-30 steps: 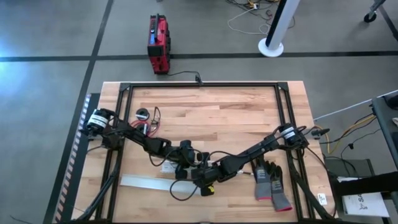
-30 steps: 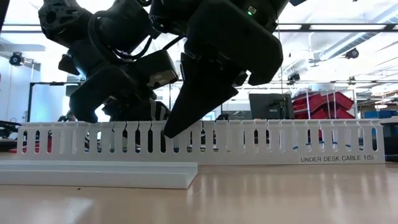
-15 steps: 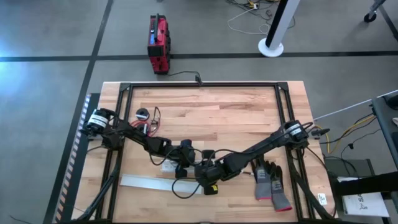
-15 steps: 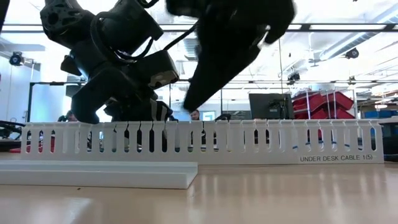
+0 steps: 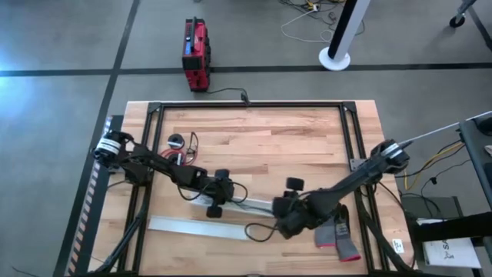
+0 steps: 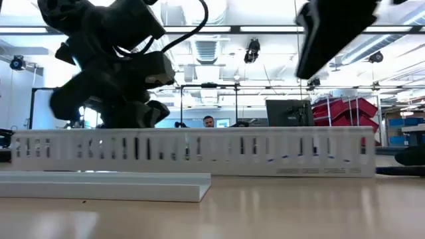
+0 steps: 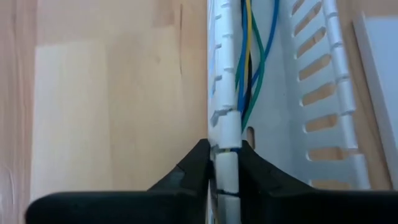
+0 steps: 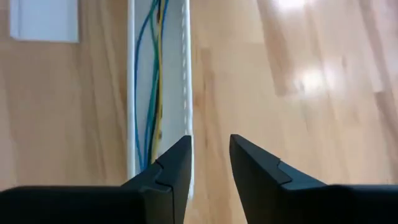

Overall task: Ziptie cables
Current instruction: Put the cable wires into the white cable duct

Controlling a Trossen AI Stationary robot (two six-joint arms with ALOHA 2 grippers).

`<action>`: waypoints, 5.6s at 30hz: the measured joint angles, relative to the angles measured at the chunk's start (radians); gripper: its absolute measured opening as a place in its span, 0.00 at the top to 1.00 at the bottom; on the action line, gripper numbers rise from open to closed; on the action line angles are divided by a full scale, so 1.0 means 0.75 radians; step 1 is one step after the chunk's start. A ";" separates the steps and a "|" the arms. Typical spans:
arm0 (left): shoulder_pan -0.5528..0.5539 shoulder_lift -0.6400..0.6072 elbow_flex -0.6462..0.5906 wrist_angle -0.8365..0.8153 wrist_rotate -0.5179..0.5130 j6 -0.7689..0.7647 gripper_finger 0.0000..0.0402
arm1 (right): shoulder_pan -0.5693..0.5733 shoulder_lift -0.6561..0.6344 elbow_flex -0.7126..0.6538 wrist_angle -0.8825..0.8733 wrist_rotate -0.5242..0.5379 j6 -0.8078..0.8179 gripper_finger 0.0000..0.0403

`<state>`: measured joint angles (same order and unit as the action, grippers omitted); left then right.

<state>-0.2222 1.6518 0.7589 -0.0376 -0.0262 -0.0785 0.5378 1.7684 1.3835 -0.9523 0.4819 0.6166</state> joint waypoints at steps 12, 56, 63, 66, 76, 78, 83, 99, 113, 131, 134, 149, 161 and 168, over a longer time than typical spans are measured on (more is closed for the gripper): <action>-0.002 -0.022 0.037 0.077 0.018 -0.011 0.68 | 0.017 -0.206 -0.495 0.380 -0.278 0.199 0.79; 0.040 0.076 0.107 0.143 -0.037 -0.053 0.99 | -0.019 -0.072 -0.502 0.587 -0.510 0.051 0.85; 0.040 0.076 0.107 0.141 -0.082 -0.068 0.99 | -0.020 -0.079 -0.496 0.564 -0.477 0.096 0.79; 0.040 0.076 0.107 0.141 -0.082 -0.068 0.99 | -0.020 -0.079 -0.453 0.462 -0.477 0.104 0.79; 0.040 0.049 0.107 0.142 -0.108 -0.055 0.89 | -0.020 -0.076 -0.291 0.326 -0.256 -0.015 0.78; 0.039 0.019 0.107 0.136 -0.119 -0.044 0.85 | -0.020 -0.073 -0.280 0.360 -0.202 -0.063 0.76; 0.037 -0.109 0.108 0.070 -0.119 -0.039 0.73 | -0.031 -0.072 -0.286 0.588 -0.152 -0.220 0.70; -0.117 -0.267 0.105 -0.339 -0.118 -0.236 0.79 | -0.211 0.053 -0.268 0.932 -0.196 -0.396 0.84; -0.302 -0.473 0.072 -0.851 -0.173 -0.665 0.86 | -0.336 0.393 0.119 0.851 -0.306 -0.534 0.91; -0.422 -0.479 -0.019 -0.942 -0.116 -0.884 0.68 | -0.332 0.412 0.186 0.235 -0.340 -0.547 0.90; -0.457 -0.479 -0.040 -0.988 -0.119 -0.957 0.66 | -0.330 0.411 0.186 0.254 -0.339 -0.547 0.89; -0.499 -0.480 -0.263 -0.680 -0.245 -0.937 0.70 | -0.348 0.413 0.186 0.526 -0.394 -0.619 0.76; -0.542 -0.483 -0.271 -0.576 -0.255 -0.887 0.79 | -0.357 0.413 0.186 0.520 -0.404 -0.641 0.74; -0.550 -0.470 -0.318 -0.429 -0.281 -0.904 0.87 | -0.357 0.414 0.186 0.561 -0.409 -0.626 0.80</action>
<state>-0.6346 1.2994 0.5206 -0.3592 -0.2373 -0.7566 0.2699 2.0789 1.5227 -0.5311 0.1749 0.1471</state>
